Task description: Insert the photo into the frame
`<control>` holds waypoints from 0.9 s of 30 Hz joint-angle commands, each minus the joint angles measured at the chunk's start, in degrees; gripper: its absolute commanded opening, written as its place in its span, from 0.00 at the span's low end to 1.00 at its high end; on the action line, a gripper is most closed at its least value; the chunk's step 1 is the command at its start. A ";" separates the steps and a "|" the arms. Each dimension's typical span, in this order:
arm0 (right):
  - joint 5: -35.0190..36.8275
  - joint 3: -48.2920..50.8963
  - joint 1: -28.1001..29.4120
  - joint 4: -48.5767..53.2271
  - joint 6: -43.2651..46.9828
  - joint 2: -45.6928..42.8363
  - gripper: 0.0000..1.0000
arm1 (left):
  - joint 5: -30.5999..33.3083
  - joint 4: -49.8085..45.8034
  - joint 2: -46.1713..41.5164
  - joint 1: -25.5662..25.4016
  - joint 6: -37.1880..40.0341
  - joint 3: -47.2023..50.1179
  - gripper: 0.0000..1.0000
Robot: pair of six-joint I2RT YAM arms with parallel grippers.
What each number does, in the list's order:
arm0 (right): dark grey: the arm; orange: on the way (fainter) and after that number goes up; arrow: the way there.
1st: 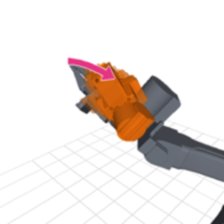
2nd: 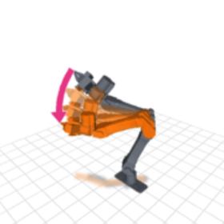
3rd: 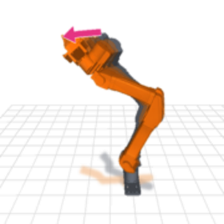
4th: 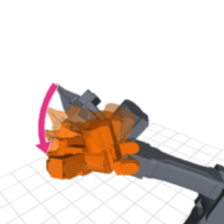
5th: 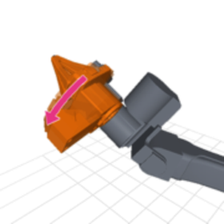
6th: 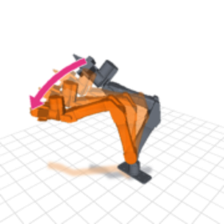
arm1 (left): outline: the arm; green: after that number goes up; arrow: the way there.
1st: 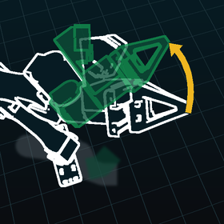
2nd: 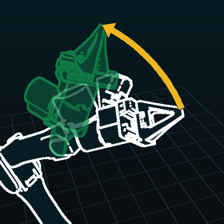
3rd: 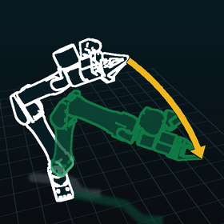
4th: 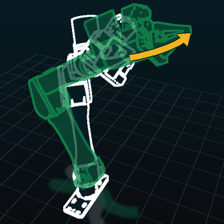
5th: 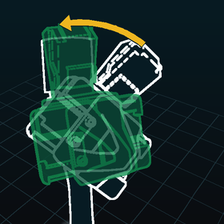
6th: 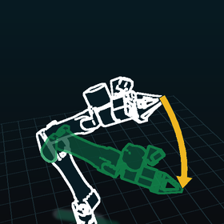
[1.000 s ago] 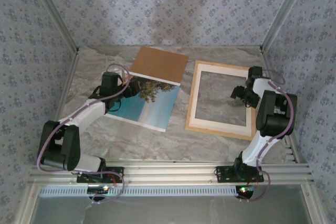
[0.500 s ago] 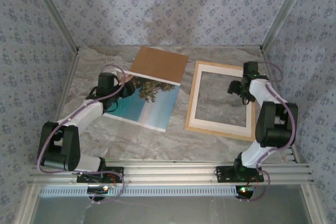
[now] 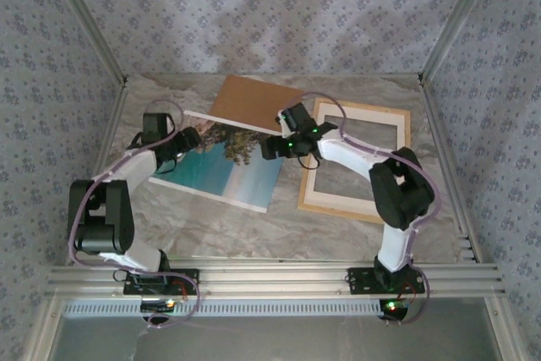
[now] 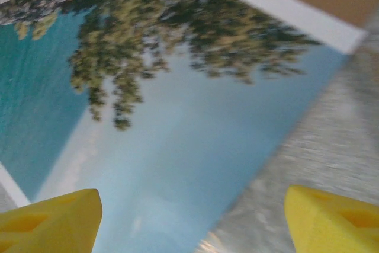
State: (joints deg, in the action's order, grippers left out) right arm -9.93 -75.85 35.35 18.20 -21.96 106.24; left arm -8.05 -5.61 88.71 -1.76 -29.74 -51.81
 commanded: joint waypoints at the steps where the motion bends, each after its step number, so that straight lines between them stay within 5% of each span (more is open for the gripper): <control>1: -0.36 -2.36 1.12 -0.79 -4.16 2.75 0.82 | 3.58 -2.32 3.13 2.25 2.23 -4.01 0.79; 13: -2.36 -4.17 3.38 -1.80 -5.67 10.70 0.80 | 0.46 -5.41 12.15 5.19 1.39 -7.04 0.76; 27: -1.76 -14.80 0.53 1.03 -5.27 19.12 0.78 | -7.73 1.18 1.47 3.60 -6.04 11.63 0.75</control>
State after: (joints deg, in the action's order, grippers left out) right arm -11.55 -87.22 36.53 18.02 -26.59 121.91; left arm -10.57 -2.61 92.01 3.27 -32.29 -43.94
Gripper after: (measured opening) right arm 0.780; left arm 0.752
